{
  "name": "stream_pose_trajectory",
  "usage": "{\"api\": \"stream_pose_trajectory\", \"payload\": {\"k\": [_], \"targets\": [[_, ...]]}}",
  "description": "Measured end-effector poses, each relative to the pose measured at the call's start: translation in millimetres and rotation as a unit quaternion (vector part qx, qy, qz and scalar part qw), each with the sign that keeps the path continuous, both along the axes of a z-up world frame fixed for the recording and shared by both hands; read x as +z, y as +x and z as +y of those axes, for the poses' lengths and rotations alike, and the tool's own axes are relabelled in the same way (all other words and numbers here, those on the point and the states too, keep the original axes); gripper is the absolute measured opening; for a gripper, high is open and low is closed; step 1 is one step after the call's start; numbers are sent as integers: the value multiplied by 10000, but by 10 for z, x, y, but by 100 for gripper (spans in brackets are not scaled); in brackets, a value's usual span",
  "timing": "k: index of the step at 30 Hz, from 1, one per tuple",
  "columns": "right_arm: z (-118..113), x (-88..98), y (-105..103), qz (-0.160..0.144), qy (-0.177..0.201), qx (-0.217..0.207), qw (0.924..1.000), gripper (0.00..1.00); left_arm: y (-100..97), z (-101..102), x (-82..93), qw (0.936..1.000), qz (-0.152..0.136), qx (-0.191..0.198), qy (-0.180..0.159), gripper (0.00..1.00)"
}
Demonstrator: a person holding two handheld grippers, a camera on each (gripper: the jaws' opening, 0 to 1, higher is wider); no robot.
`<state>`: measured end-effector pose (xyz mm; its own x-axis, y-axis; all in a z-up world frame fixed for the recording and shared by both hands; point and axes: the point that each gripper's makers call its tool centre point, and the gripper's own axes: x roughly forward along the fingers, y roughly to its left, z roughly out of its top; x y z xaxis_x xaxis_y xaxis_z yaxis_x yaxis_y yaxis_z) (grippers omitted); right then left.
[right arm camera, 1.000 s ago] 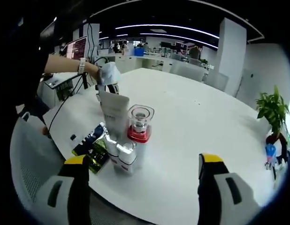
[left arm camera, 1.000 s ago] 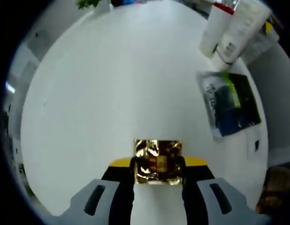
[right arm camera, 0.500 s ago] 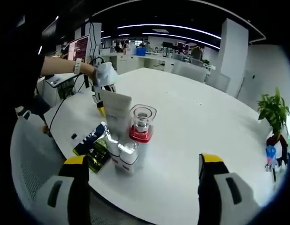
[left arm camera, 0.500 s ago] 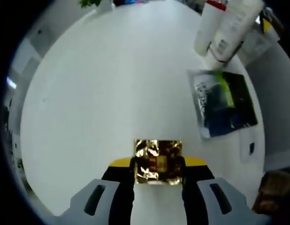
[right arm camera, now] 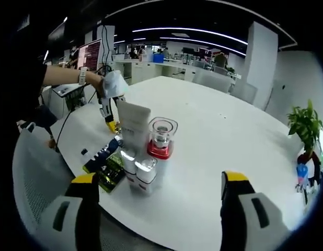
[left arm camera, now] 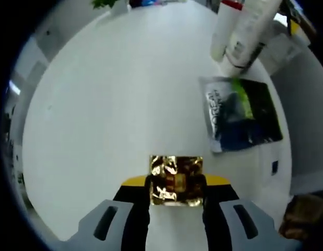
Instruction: Arrange the skincare products in the storage area until every visible bottle or jar stands upright without overlapping.
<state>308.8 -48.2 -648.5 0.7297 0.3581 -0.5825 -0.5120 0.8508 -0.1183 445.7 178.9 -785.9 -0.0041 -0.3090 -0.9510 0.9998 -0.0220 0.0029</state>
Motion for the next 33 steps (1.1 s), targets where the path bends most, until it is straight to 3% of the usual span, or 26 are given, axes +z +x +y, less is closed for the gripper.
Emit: {"api": "stream_pose_trajectory", "payload": {"k": [19, 33], "targets": [[49, 5, -13, -26, 12, 90, 10000, 98, -247, 55, -8, 10000, 18, -58, 59, 35], [81, 0, -62, -41, 11, 135, 9999, 98, -400, 75, 2, 9999, 11, 110, 30, 35]]}}
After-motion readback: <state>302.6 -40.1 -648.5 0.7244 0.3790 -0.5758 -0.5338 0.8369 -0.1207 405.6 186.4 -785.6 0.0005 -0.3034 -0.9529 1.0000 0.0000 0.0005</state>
